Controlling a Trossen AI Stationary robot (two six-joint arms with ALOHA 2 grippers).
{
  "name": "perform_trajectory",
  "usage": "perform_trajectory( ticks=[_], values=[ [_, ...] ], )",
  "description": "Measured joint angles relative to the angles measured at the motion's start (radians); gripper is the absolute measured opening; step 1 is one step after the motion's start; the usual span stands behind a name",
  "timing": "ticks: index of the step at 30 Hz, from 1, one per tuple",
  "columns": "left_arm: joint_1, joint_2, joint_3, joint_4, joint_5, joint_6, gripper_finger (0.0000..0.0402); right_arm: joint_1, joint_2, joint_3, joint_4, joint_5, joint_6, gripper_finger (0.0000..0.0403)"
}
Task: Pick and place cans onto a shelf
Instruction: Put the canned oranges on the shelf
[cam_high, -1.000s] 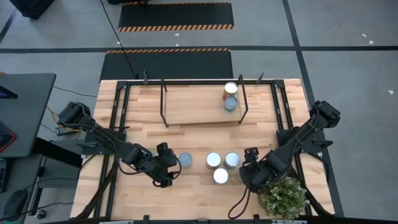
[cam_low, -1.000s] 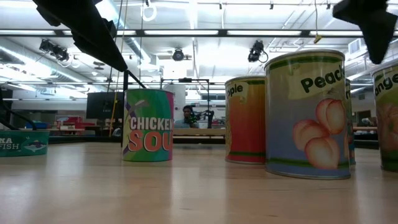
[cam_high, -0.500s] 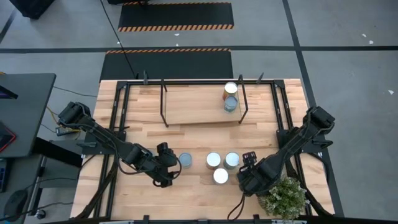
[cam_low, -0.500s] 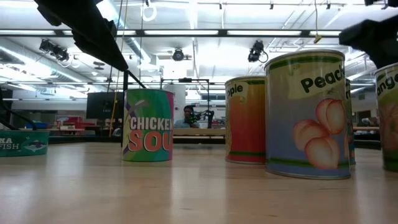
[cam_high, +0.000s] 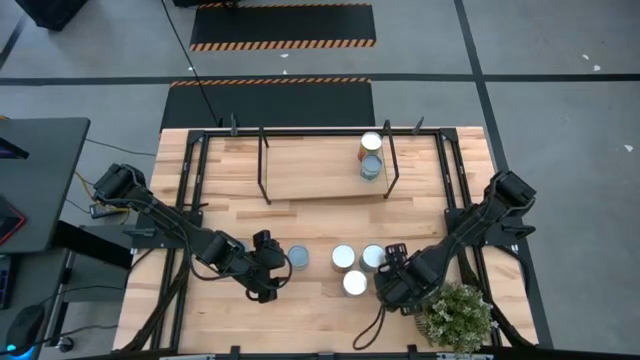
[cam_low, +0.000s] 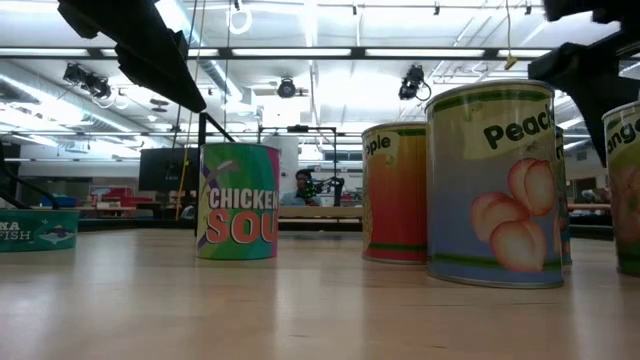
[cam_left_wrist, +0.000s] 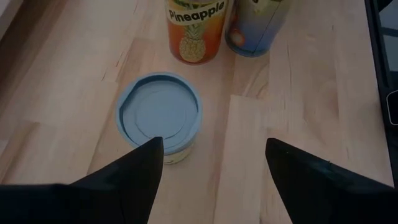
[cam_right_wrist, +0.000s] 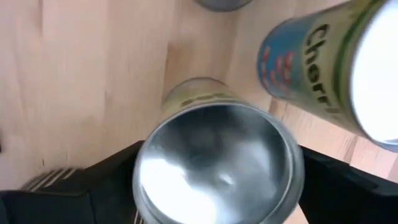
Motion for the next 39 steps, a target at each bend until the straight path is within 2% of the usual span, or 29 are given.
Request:
perform_trajectory(
  ticks=[8,12,18,23,30,36,39],
  values=[
    [0.000,0.000,0.000,0.000,0.000,0.001,0.0288,-0.040,0.000,0.002,-0.018,-0.049,0.024,0.0322],
    [0.000,0.000,0.000,0.000,0.000,0.001,0.0288,-0.069,-0.001,0.022,-0.165,-0.067,0.024,0.0321],
    [0.000,0.000,0.000,0.000,0.000,0.001,0.0288,-0.109,-0.008,0.102,-0.375,0.028,-0.038,0.0328],
    [0.000,0.000,0.000,0.000,0.000,0.001,0.0288,-0.174,-0.055,0.142,-0.442,0.168,-0.076,0.0327],
    [0.000,0.000,0.000,0.000,0.000,0.003,0.0288,-0.338,-0.079,0.196,-0.340,0.255,-0.110,0.0330],
    [0.000,0.000,0.000,0.000,-0.001,0.003,0.0288,-0.515,-0.076,0.200,-0.158,0.250,-0.149,0.0330],
    [0.000,0.000,0.000,0.000,-0.001,0.004,0.0288,-0.594,-0.058,0.202,-0.104,0.192,-0.187,0.0330]
  ],
)
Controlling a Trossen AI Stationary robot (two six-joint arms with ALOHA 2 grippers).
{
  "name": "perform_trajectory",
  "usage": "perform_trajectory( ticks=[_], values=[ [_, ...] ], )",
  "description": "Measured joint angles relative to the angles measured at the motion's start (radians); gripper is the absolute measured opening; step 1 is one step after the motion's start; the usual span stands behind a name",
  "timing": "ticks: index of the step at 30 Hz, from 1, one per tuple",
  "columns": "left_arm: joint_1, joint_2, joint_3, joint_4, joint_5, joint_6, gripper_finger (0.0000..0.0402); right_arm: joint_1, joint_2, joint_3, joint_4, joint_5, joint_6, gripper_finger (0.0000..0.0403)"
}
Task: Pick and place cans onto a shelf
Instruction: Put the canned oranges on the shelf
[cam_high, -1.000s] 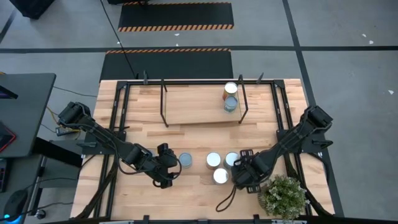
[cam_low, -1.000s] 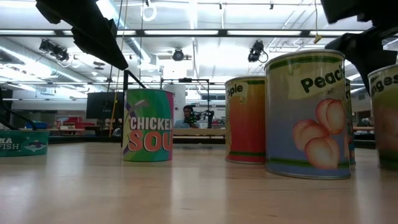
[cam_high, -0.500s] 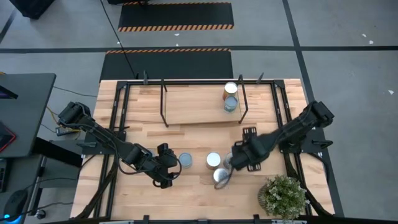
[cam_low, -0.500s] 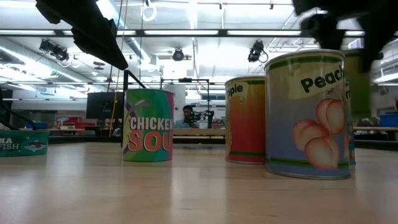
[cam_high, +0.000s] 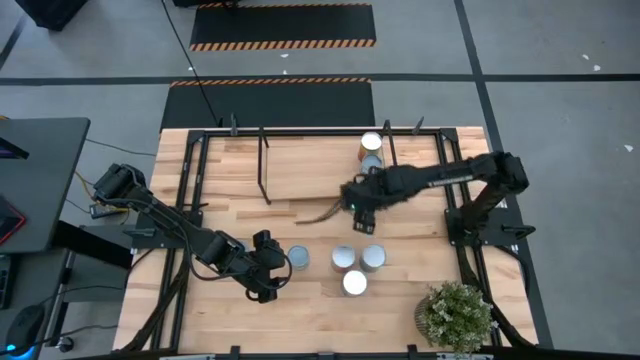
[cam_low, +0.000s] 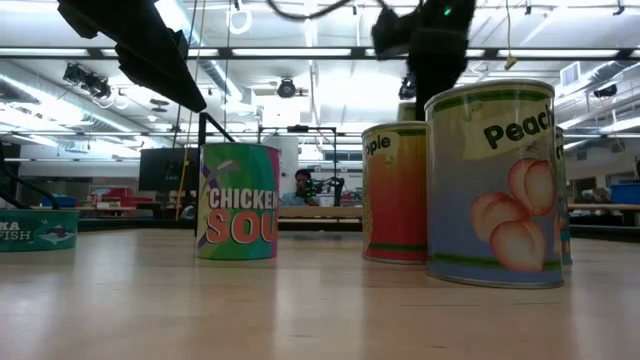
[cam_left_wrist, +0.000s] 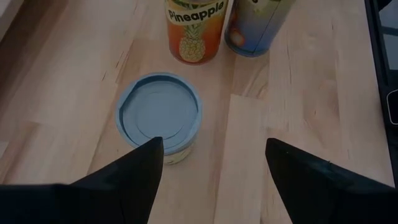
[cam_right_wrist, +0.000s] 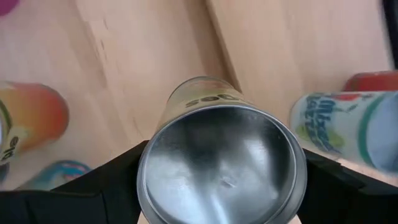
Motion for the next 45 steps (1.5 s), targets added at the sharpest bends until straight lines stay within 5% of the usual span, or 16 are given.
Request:
perform_trajectory(
  ticks=[15,27,45],
  values=[
    [-0.003,0.000,0.000,-0.030,0.000,0.000,0.0288,-0.248,0.371,0.610,-0.254,-0.060,-0.140,0.0328],
    [-0.002,0.000,0.000,-0.034,0.000,-0.002,0.0288,-0.363,0.485,0.630,-0.305,-0.154,-0.196,0.0364],
    [-0.002,0.000,0.000,-0.028,0.000,-0.002,0.0288,-0.413,0.428,0.633,-0.283,0.032,-0.233,0.0387]
  ],
)
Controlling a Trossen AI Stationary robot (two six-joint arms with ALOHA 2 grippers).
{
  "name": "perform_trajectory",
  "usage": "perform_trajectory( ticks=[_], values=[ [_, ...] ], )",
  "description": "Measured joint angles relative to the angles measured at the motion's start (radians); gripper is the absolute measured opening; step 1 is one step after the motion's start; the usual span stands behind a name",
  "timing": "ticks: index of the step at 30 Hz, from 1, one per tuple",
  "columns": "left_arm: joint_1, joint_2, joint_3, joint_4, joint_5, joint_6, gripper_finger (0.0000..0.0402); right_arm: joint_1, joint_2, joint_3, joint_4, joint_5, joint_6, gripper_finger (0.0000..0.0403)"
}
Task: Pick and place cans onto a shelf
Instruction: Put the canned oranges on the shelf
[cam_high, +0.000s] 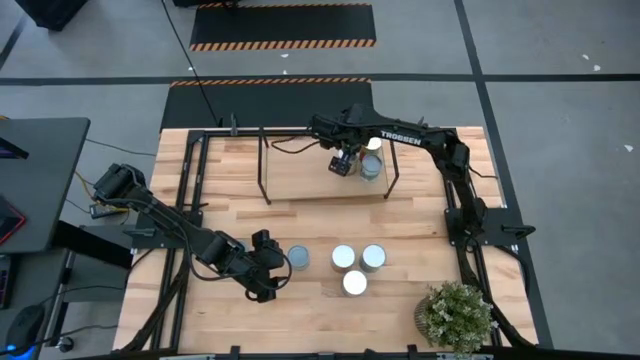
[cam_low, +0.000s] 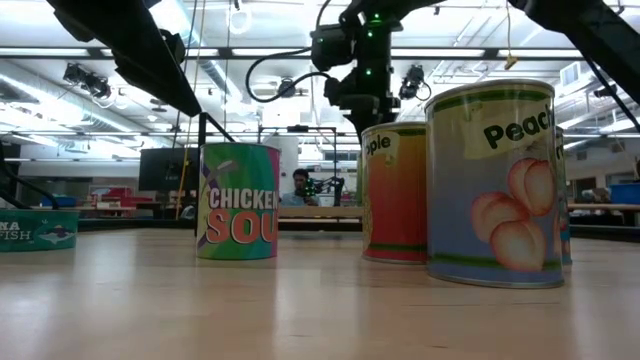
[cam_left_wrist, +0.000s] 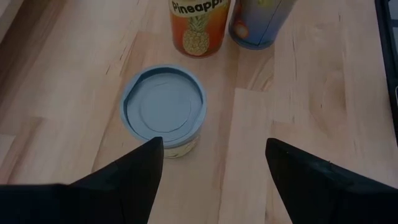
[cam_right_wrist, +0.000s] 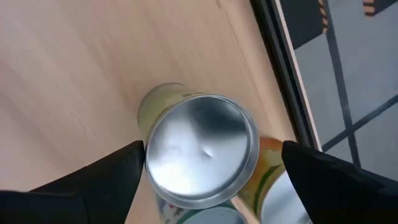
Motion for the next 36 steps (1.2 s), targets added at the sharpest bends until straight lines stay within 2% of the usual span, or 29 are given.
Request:
perform_trajectory(
  ticks=[5,9,16,22,29,36],
  values=[
    [0.000,0.000,0.000,0.000,0.000,0.004,0.0288,0.038,-0.022,0.000,0.010,-0.032,-0.153,0.0383],
    [0.000,0.000,0.000,0.000,0.000,0.005,0.0288,0.079,-0.026,0.000,0.018,0.019,-0.268,0.0382],
    [0.000,0.000,0.000,0.000,0.000,0.001,0.0288,0.137,-0.025,-0.032,0.085,0.106,-0.333,0.0381],
    [-0.001,0.000,0.000,0.000,0.000,0.000,0.0288,0.122,-0.025,-0.093,0.127,0.133,-0.371,0.0380],
    [-0.001,0.000,0.000,0.000,0.000,0.000,0.0288,0.096,-0.025,-0.176,0.223,0.261,-0.454,0.0379],
    [-0.001,0.000,0.000,0.000,0.000,0.000,0.0288,0.043,-0.025,-0.177,0.262,0.272,-0.478,0.0379]
  ],
)
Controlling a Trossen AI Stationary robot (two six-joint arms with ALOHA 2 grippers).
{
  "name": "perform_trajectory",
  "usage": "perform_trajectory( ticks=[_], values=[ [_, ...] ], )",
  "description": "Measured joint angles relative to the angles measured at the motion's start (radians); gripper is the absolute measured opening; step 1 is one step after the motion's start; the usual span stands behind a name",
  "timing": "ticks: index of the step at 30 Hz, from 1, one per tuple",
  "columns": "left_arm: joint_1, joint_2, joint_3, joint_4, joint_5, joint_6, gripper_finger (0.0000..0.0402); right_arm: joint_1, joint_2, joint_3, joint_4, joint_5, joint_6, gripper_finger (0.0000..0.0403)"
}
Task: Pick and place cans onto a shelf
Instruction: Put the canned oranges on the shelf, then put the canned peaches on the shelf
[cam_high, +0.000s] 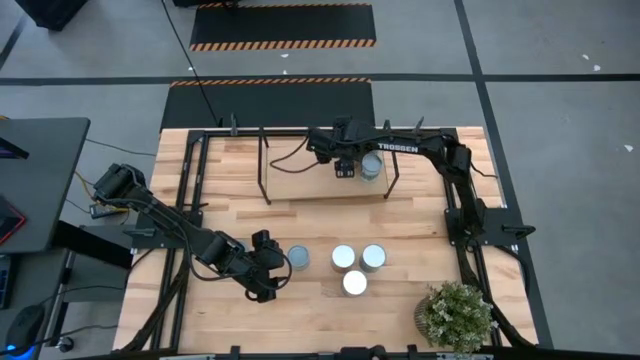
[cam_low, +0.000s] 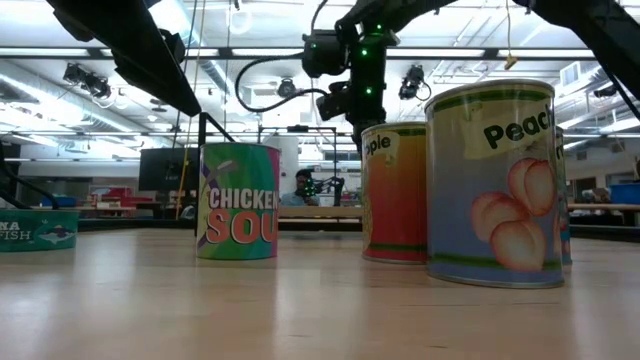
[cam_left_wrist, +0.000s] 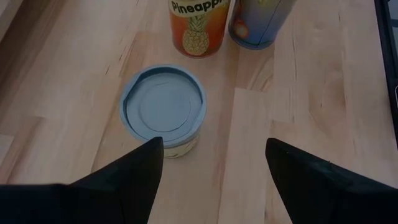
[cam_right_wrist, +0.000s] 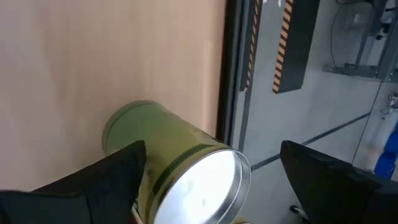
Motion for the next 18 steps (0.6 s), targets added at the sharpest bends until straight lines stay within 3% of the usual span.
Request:
perform_trajectory(
  ticks=[9,15,18],
  values=[
    [0.000,0.000,0.000,0.000,0.000,0.000,0.0288,-0.009,-0.005,0.016,0.011,-0.030,-0.010,0.0379],
    [0.000,0.000,0.000,-0.005,0.000,0.000,0.0288,0.068,-0.081,0.036,-0.013,-0.036,0.033,0.0379],
    [-0.004,0.000,0.000,-0.009,0.003,-0.017,0.0288,0.125,-0.140,0.036,-0.059,-0.095,0.096,0.0379]
  ],
)
